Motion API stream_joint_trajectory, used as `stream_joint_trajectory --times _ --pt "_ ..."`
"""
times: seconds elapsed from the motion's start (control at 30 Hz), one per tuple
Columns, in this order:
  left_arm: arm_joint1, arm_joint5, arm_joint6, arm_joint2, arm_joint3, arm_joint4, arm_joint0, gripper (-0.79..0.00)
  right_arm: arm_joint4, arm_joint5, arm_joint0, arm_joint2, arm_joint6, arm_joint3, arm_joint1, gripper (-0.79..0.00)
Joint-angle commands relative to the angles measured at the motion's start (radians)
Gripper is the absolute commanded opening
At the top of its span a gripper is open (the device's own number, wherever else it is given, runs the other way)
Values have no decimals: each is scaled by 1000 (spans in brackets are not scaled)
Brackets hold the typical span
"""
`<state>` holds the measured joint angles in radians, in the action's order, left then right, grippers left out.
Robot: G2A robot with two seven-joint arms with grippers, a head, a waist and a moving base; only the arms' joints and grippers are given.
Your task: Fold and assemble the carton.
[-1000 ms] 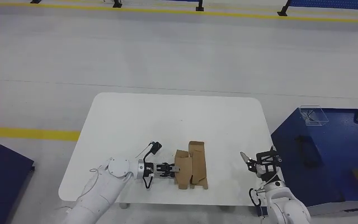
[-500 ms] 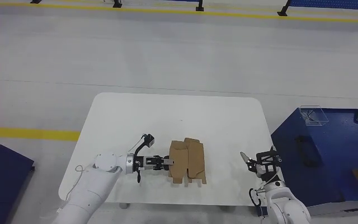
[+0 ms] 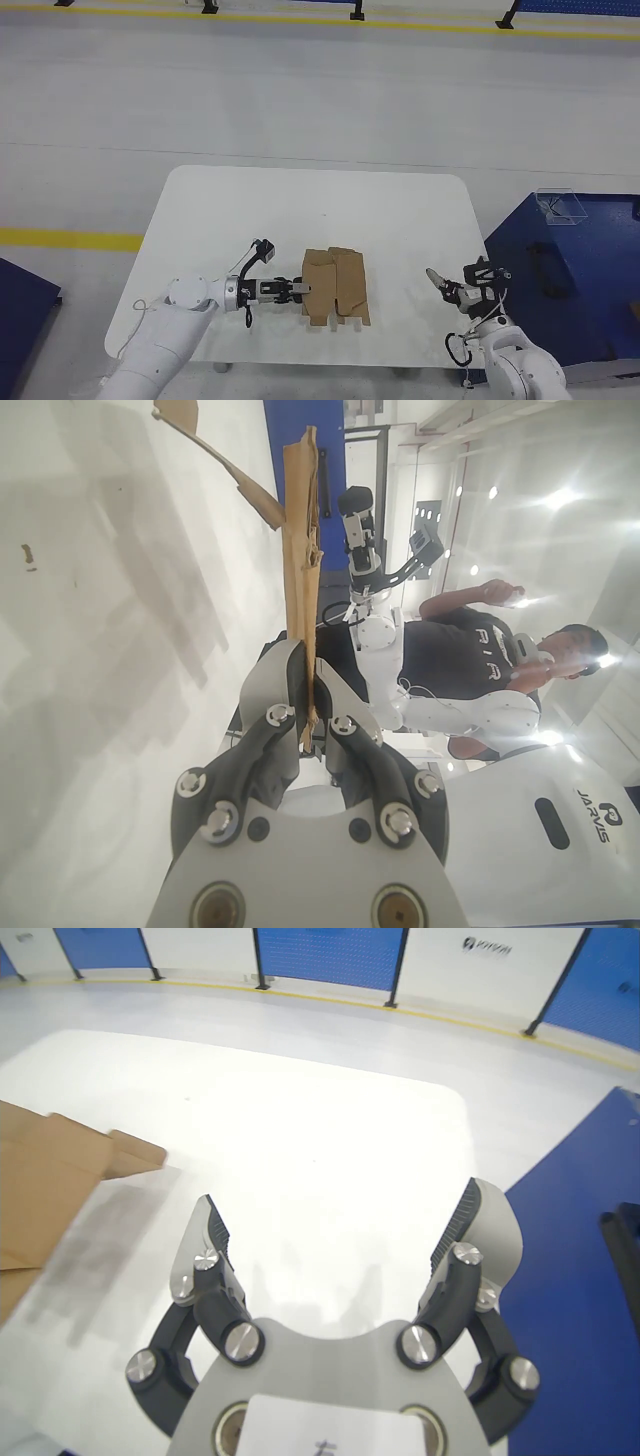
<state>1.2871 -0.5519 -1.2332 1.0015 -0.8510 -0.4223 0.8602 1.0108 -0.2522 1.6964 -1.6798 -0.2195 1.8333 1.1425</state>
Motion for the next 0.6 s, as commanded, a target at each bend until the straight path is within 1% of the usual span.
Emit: stream_joint_trajectory --times 0.0,0.03,0.1,0.17,0.23,0.27,0.3,0.33,0.43,0.5,0.53,0.57 --pt "-8 -49 14 19 -34 -9 33 -785 -465 -159 -30 -51 -274 -22 -10 0" --pt "-11 -64 29 27 -58 -13 49 -785 -635 -188 -58 -64 -419 -44 -17 0" --pt "-19 -72 37 35 -107 -22 81 -785 -935 -177 -133 -74 -699 -105 -31 0" --pt "-26 -73 38 40 -144 -21 106 -785 -1159 -135 -219 -64 -923 -193 -43 0" --pt "-30 -68 33 36 -182 -34 127 -785 -1340 -94 -307 -15 -1121 -295 -47 0" --pt "-32 -65 30 34 -195 -41 136 -785 -1395 -91 -348 16 -1172 -352 -46 0" --pt "-32 -59 24 28 -206 -67 145 -785 -1420 -87 -384 69 -1225 -406 -42 0" --pt "-31 -46 11 21 -214 -90 149 -785 -1430 -97 -422 112 -1251 -455 -38 0" --pt "-26 -38 3 -3 -216 -125 147 -785 -1438 -112 -491 248 -1236 -552 -20 0" --pt "-22 -46 11 -21 -210 -127 144 -785 -1442 -132 -517 306 -1217 -590 -13 0" --pt "-20 -51 16 -29 -207 -126 143 -785 -1448 -142 -525 328 -1206 -600 -10 -102" --pt "-19 -54 19 -38 -200 -126 142 -785 -1453 -157 -530 342 -1191 -611 -9 -585"
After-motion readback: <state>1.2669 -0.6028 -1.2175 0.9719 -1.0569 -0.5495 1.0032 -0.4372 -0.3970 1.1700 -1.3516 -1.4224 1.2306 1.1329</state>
